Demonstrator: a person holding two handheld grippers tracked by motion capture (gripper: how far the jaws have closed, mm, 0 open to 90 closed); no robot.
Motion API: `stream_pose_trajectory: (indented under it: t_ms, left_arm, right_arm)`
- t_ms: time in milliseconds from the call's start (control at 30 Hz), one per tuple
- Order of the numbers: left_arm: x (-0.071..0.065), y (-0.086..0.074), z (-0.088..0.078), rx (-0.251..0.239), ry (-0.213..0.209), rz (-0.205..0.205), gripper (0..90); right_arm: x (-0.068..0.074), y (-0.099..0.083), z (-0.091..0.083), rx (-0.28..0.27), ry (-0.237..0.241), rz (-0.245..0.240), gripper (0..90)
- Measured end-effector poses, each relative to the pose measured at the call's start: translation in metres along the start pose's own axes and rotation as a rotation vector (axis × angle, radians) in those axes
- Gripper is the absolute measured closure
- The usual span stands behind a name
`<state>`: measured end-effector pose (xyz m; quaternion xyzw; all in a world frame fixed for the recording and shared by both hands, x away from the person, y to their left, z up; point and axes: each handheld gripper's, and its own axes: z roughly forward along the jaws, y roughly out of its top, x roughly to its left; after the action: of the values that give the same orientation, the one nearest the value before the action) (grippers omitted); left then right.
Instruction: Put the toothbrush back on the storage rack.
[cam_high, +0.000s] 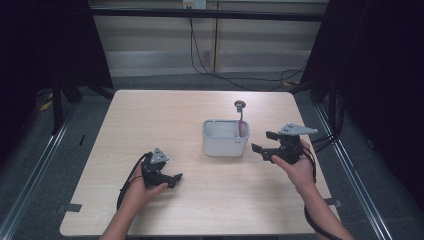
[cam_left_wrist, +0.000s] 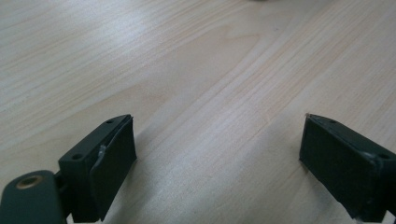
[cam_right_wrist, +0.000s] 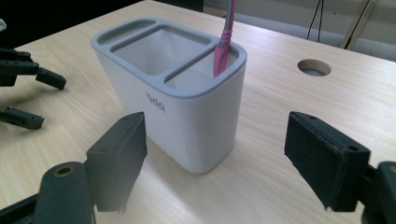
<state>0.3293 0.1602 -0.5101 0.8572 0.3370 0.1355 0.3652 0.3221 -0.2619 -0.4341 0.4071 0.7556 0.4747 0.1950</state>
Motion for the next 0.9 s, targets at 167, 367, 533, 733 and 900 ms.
stream_pose_trajectory:
  t_ms: [167,367,533,733,900]
  left_arm:
    - [0.0,0.0,0.0,-0.001,0.0,0.0,10.2]
    - [0.0,0.0,0.0,0.0,0.0,0.0,10.3]
    - [0.0,0.0,0.0,0.0,0.0,0.0,10.3]
    - [0.0,0.0,0.0,0.0,0.0,0.0,10.3]
    - [0.0,0.0,0.0,0.0,0.0,0.0,10.3]
  right_arm:
    - [-0.001,-0.01,0.0,0.011,0.003,0.001,20.5]
    - [-0.001,-0.019,0.001,0.025,0.008,0.001,20.3]
    - [-0.003,-0.028,0.002,0.04,0.012,0.006,20.2]
    - [-0.004,-0.035,0.003,0.055,0.013,0.006,20.1]
    - [-0.006,-0.043,0.005,0.075,0.013,-0.01,20.1]
